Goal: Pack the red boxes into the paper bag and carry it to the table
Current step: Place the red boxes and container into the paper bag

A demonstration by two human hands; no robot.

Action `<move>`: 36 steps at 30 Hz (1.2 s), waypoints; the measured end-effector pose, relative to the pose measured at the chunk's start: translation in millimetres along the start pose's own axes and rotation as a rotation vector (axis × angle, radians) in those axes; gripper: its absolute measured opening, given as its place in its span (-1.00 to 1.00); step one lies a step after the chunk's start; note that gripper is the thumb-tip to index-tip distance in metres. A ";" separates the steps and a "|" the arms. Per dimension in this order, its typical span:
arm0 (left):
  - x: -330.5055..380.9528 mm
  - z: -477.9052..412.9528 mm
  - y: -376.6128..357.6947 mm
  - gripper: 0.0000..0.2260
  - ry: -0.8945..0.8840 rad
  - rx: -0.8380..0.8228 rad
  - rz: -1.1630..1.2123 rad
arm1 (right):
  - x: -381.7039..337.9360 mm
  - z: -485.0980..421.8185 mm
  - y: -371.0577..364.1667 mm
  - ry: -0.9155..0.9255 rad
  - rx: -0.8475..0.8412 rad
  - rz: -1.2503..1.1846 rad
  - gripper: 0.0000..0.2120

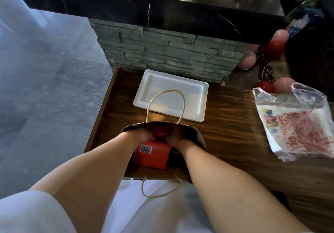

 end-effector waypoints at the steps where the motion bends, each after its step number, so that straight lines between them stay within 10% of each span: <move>1: 1.9 -1.2 1.9 -0.62 -0.002 0.003 -0.010 | 3.1 -1.0 -0.2 -0.015 0.011 -0.046 -0.30; 8: -2.8 -16.7 4.4 -0.64 -0.021 0.074 0.056 | 13.4 12.2 -7.7 -0.183 -0.073 -0.374 -0.87; 14: 9.7 -10.4 15.8 -0.66 -0.109 0.405 -0.205 | 7.7 4.9 -5.6 -0.146 -0.105 -0.365 -0.72; 20: 27.8 7.8 17.4 -0.69 -0.235 0.546 -0.214 | -23.2 0.7 8.8 0.072 -0.024 0.138 -0.57; 36: 19.4 39.3 -61.9 -0.58 -0.168 0.294 -1.154 | -41.8 -10.1 17.4 0.100 -0.033 0.267 -0.60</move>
Point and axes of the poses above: each hand's wrist, its own z-axis away from the middle knuckle, its own y-axis out of the back of the hand, x = y × z, the point moved 10 cm from there along -z, towards the middle knuckle, and after that the axes turned 5 degrees about y, right-handed, at the moved point
